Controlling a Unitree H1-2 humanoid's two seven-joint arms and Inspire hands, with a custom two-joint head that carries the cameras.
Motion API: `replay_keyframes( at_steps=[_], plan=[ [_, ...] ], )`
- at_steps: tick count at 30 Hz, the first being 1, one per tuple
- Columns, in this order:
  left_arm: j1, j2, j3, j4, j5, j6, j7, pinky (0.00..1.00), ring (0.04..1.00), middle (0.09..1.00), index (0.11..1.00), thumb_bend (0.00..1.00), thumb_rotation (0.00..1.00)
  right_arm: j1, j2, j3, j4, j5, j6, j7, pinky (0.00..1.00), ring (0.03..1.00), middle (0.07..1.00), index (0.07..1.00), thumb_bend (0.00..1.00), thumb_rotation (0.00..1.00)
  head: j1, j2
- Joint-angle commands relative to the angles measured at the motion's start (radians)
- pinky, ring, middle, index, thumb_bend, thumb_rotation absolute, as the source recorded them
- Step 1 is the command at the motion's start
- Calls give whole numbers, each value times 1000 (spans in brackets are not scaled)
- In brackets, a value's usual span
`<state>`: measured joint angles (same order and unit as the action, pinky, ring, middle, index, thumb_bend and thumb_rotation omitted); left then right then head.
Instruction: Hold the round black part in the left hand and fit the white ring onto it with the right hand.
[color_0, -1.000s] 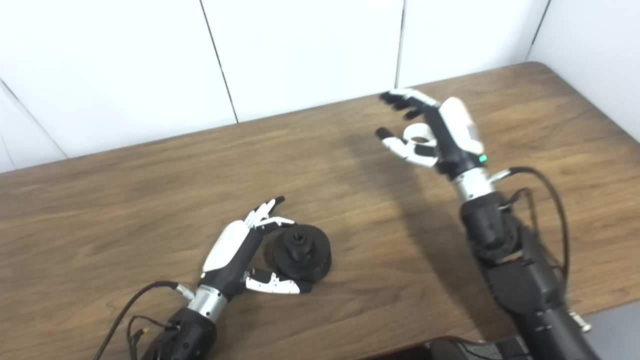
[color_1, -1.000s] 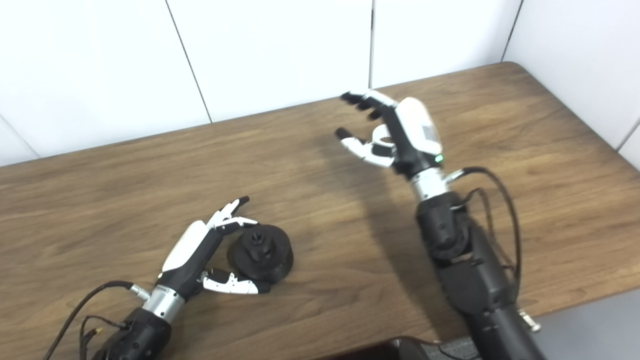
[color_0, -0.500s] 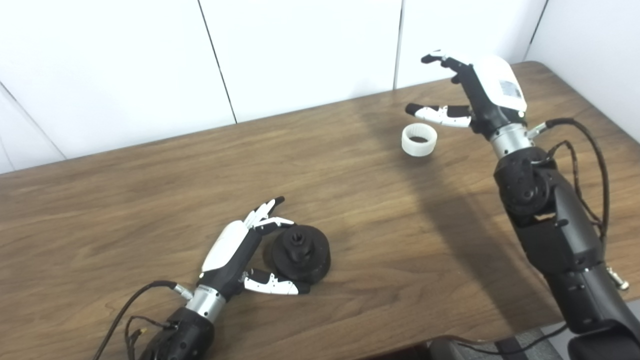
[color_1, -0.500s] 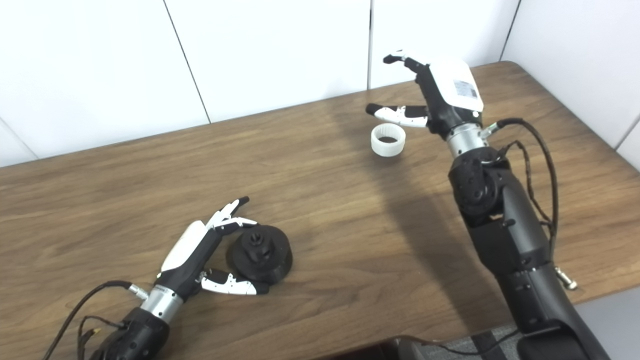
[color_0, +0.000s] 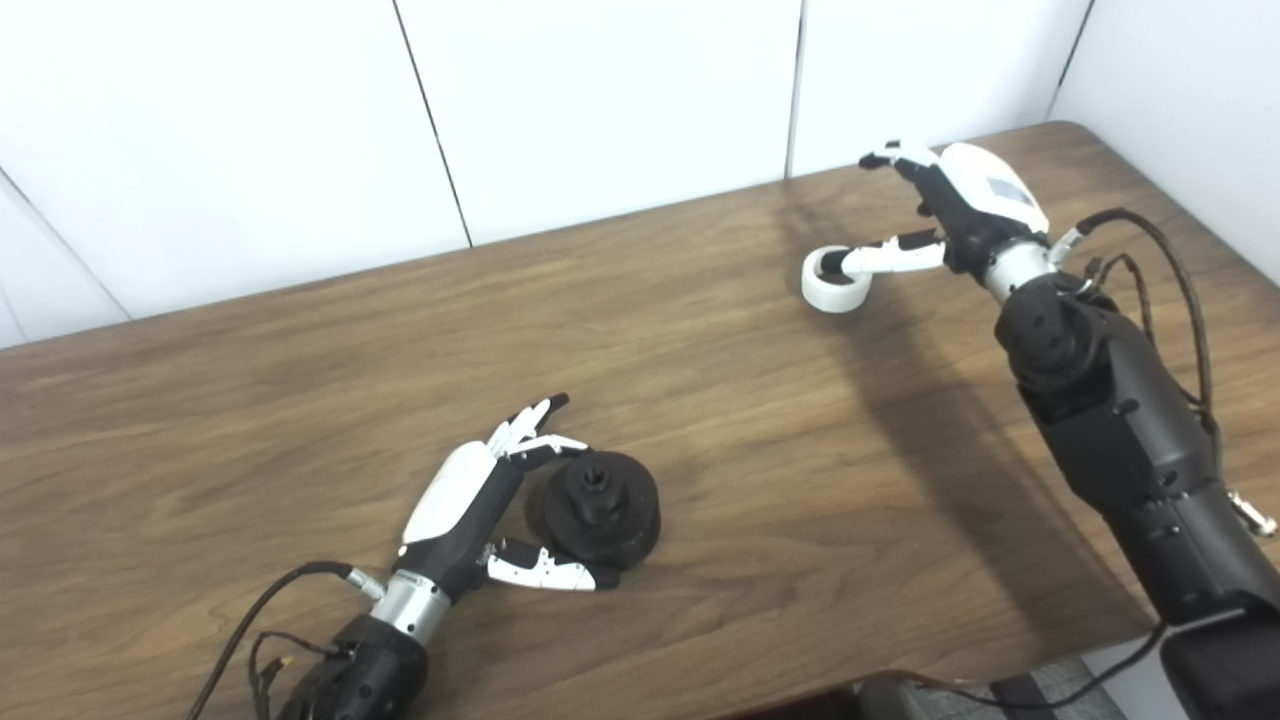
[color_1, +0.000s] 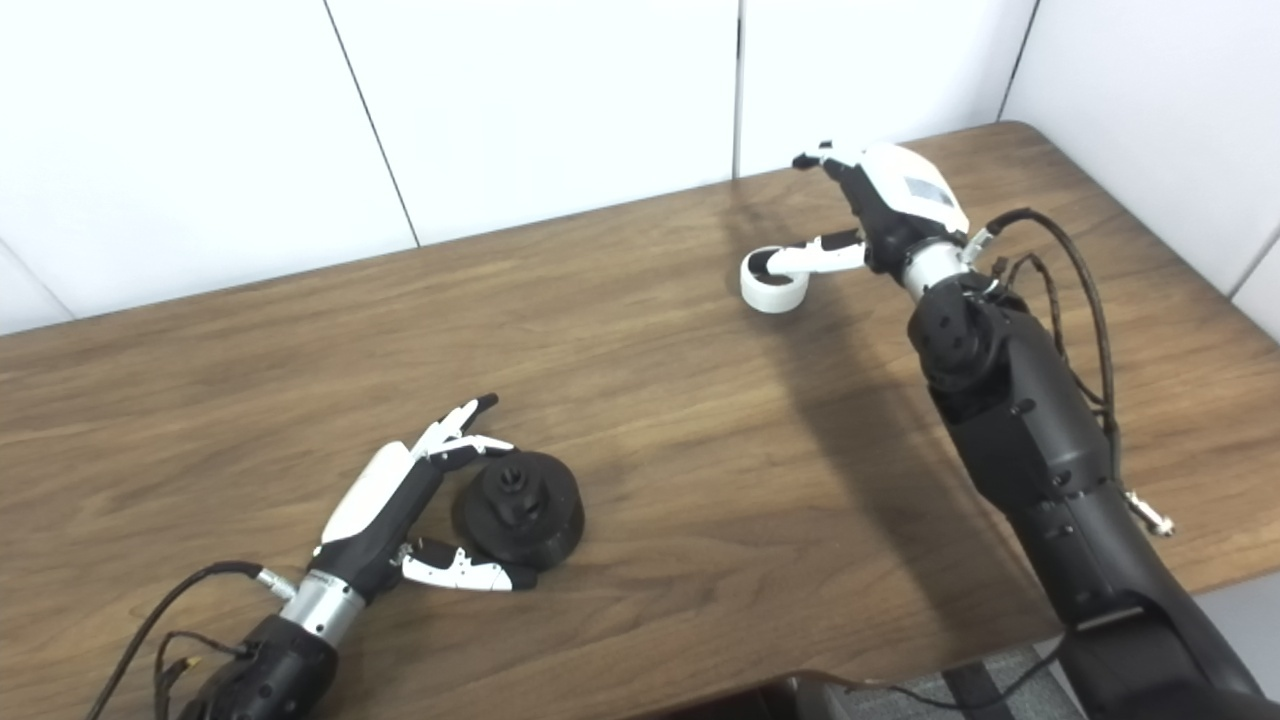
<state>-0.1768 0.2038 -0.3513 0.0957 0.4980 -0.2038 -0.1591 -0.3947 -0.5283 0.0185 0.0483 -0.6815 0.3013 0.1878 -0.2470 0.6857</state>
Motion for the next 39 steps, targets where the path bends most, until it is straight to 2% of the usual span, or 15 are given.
replay_keyframes(
  at_steps=[1,8,18,24,30,39],
  plan=[
    [-3,-7,0,7,2,10,3,1000,1000,1000,646,971,375,-56,-30,3,-7,5,-1,-4,711,916,964,868,1000,641,1,1],
    [0,-14,0,3,4,18,0,1000,1000,1000,646,967,369,-72,-24,55,37,-10,16,11,752,925,980,886,1000,765,7,5],
    [5,-17,3,-1,2,14,1,1000,1000,1000,640,966,368,-93,-9,119,95,-2,21,15,794,949,1000,896,1000,715,16,12],
    [5,-16,5,-11,5,28,-6,1000,1000,1000,640,973,376,-98,-10,139,106,-4,30,21,830,961,1000,891,1000,636,23,15],
    [8,-11,7,-19,-1,32,-9,1000,1000,1000,639,970,364,-105,-11,158,119,-18,34,14,793,959,1000,870,996,492,27,17],
    [10,2,12,-15,-9,14,-7,1000,1000,1000,639,965,371,-104,-8,148,138,-17,31,-31,796,951,992,852,846,381,26,19]
  ],
)
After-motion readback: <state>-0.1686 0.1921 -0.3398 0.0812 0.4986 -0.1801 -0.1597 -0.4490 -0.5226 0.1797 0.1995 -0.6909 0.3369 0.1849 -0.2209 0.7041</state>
